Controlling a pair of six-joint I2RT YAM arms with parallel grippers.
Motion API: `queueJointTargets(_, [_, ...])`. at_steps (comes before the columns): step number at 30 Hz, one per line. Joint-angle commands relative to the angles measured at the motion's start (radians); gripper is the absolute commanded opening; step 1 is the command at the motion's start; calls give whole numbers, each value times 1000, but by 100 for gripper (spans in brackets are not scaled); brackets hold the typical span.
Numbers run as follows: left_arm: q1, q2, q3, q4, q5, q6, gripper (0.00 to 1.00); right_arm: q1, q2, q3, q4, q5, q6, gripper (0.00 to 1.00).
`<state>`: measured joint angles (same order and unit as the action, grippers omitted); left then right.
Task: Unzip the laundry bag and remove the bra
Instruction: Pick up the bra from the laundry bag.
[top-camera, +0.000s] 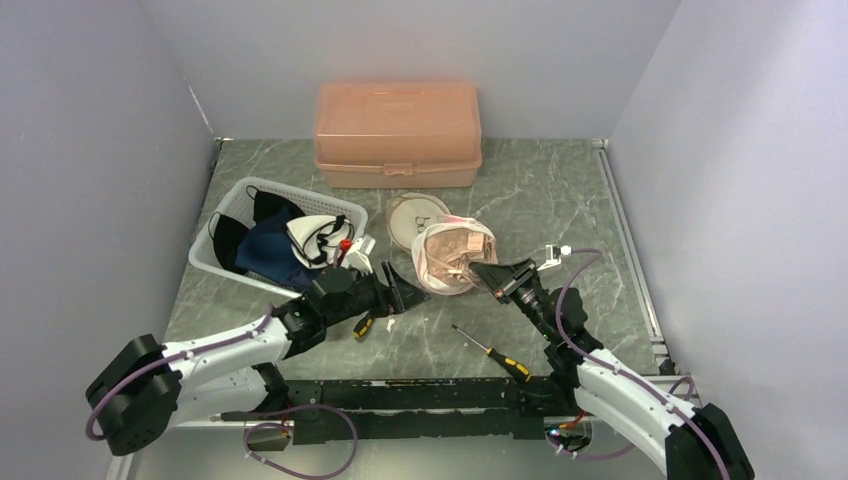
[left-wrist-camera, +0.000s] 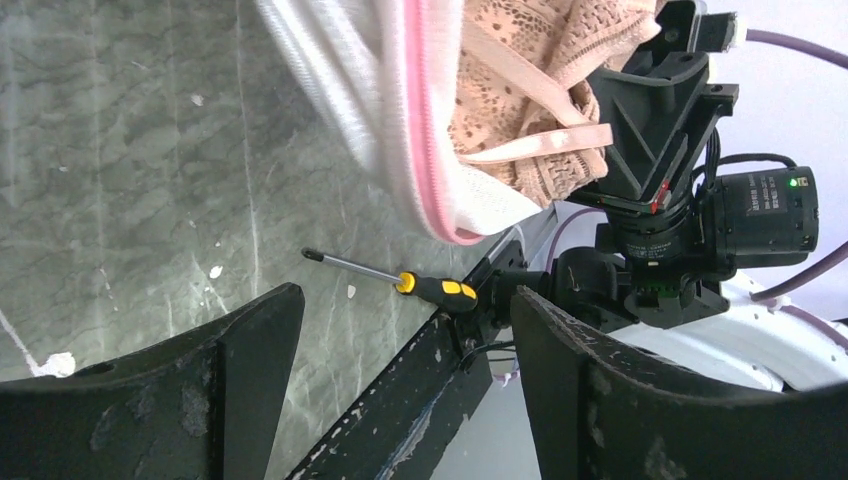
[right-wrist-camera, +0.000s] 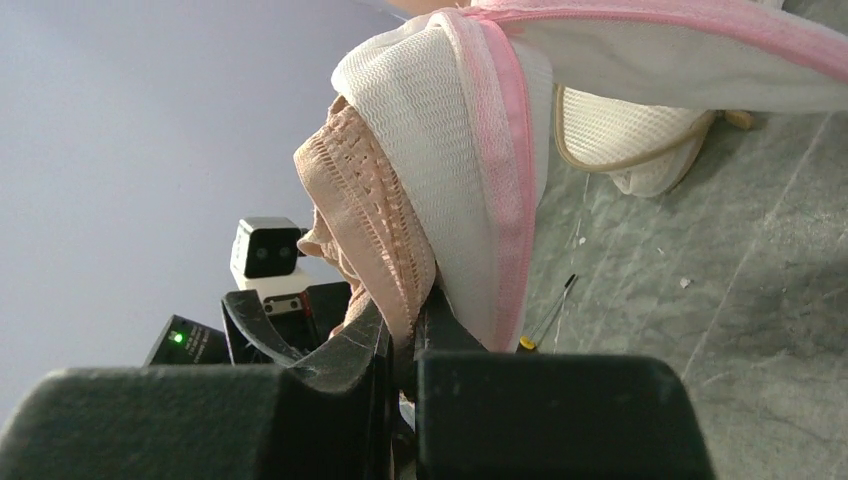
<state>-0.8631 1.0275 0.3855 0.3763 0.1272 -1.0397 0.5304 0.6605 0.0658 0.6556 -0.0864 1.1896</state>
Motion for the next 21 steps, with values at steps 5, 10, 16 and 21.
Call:
queueJointTargets(5, [-14,97,66,132,47,4,81,-3,28,9,156,-17,58,0])
queueJointTargets(10, [-13,138,78,162,43,3,77,-2,36,16,171,-43,74,0])
queueJointTargets(16, [-14,174,91,246,60,-9,76,-2,46,18,181,-62,86,0])
queueJointTargets(21, [-14,185,103,266,73,-3,69,-2,49,15,188,-71,93,0])
